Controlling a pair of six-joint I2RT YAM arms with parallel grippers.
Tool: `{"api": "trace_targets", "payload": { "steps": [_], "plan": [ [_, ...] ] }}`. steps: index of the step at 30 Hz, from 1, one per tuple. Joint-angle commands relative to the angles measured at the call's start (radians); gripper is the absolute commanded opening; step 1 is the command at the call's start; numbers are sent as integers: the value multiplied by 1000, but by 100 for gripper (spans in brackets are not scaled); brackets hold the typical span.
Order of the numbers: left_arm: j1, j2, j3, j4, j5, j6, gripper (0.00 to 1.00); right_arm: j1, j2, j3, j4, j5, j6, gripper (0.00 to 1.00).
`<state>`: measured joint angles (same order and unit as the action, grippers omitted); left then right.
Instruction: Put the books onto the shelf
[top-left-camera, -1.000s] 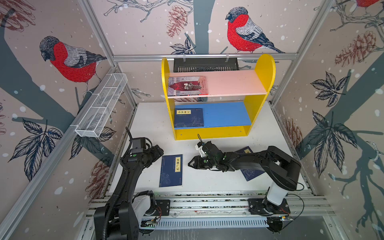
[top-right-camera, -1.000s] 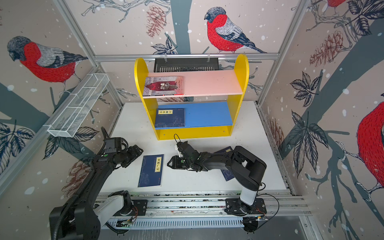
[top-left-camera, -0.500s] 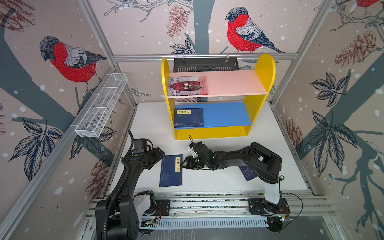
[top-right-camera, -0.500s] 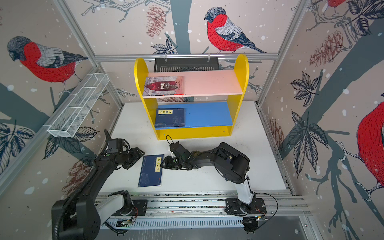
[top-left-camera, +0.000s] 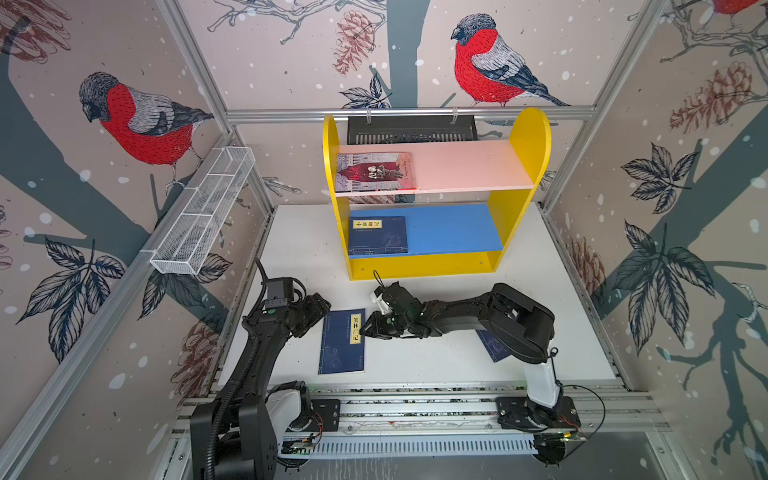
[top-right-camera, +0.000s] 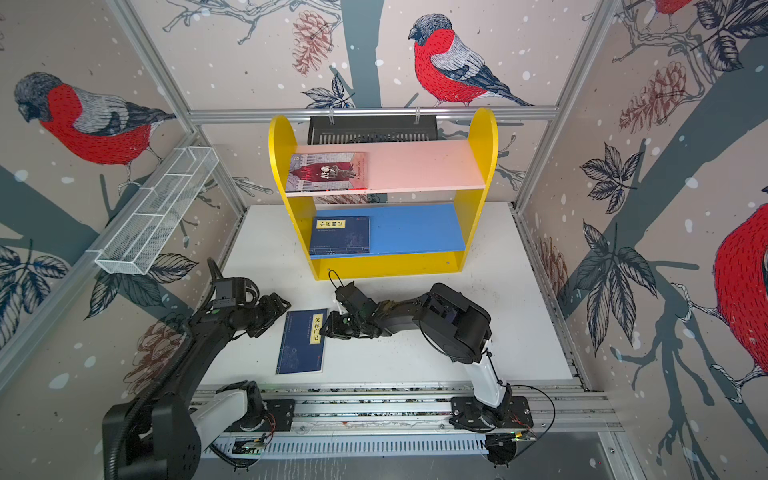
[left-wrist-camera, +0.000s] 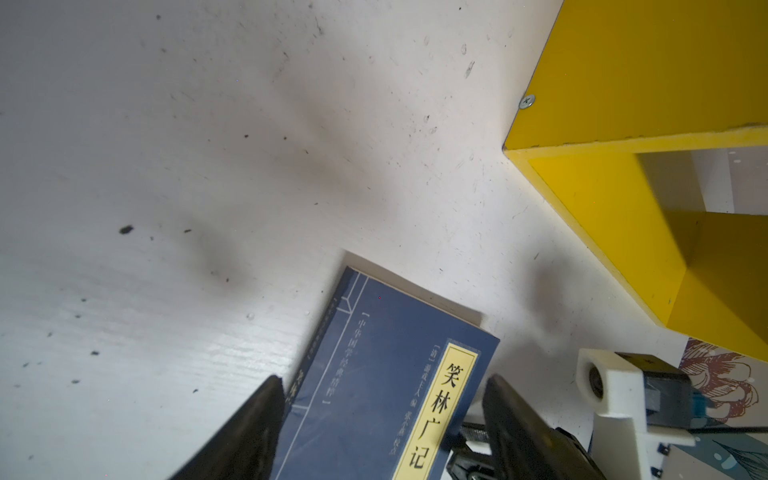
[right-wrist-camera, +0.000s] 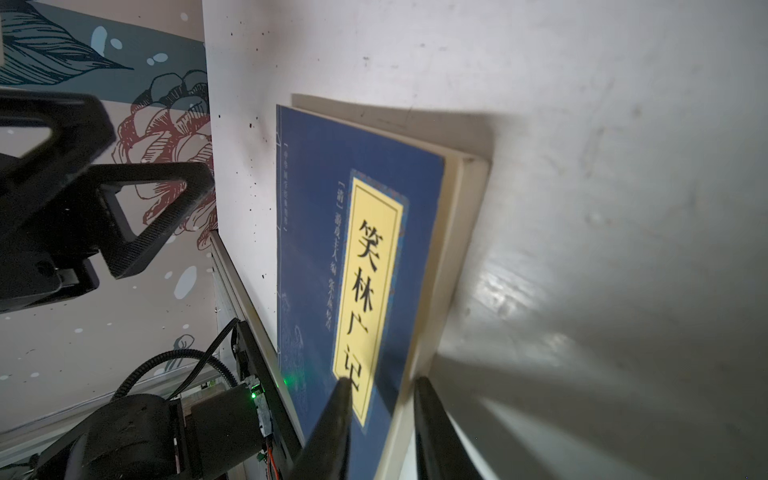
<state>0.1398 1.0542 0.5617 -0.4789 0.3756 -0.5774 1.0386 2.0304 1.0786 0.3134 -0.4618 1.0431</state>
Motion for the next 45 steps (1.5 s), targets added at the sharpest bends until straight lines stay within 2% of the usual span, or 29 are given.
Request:
{"api": "trace_targets", "payload": {
  "steps": [1,14,18,21,38,45],
  "plan": [
    [0,-7,-2,16,7,-10,76,-1,4,10,3,-6,-10,27],
    [0,-17,-5,17,10,-11,76,-7,2,10,-5,-5,-15,21],
    [0,-17,-5,15,1,-6,76,-6,5,43,-83,22,-53,22],
    [0,-16,-12,8,1,-13,76,-6,4,63,-124,35,-75,26],
    [-3,156,-28,3,61,-10,70,-4,22,84,-130,25,-80,27],
    [-70,160,-44,37,106,-7,69,-13,40,81,-89,-13,-65,28]
  ]
}}
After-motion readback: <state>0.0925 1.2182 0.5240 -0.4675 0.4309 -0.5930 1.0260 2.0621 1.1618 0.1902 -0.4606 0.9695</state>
